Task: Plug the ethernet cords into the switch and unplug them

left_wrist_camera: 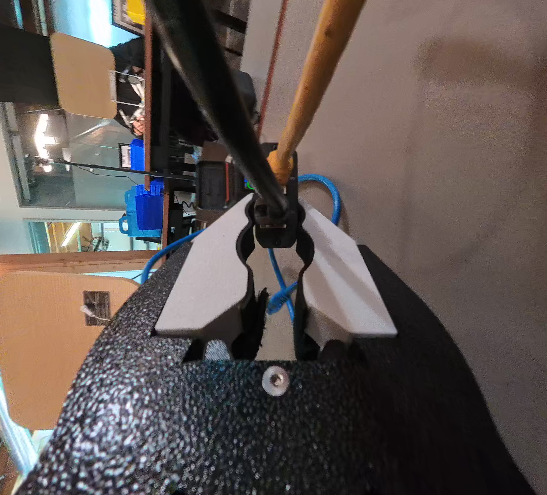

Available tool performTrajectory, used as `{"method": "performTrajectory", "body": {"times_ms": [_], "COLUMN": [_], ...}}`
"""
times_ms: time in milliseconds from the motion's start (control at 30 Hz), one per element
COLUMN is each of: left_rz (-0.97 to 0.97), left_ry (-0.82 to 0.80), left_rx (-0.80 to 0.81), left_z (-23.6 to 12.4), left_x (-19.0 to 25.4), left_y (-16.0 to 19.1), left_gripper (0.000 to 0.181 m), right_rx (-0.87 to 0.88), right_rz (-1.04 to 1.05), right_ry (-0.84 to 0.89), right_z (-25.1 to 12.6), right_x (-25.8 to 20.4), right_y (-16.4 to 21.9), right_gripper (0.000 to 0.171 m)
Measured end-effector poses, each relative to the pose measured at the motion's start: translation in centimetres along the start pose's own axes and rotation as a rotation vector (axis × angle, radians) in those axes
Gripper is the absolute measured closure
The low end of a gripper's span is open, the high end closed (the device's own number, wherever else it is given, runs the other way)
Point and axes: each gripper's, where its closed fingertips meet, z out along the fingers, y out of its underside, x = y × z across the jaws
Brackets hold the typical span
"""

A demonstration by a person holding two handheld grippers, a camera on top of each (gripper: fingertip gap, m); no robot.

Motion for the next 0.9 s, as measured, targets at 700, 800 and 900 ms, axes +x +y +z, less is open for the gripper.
{"method": "performTrajectory", "body": {"times_ms": [700,800,900], "left_rz": [0.143,0.143,0.139], "left_ry": [0.081,0.08,0.082], "left_rx": [-0.012,-0.01,-0.008], "left_z": [-1.3,-1.3,-1.3], "left_x": [6.3,6.3,6.4], "left_y": [1.1,1.1,1.1], "left_gripper": [0.158,0.159,0.159], "right_rx": [-0.649,-1.0,-1.232], "right_rz": [0.245,0.184,0.142], "right_ry": [-0.367,-0.486,-0.521], "right_z": [-10.2,-15.2,-19.3], "right_x": [-4.6,-5.2,-4.0], "right_y": [0.2,1.5,0.4], "right_gripper": [0.117,0.118,0.12]}}
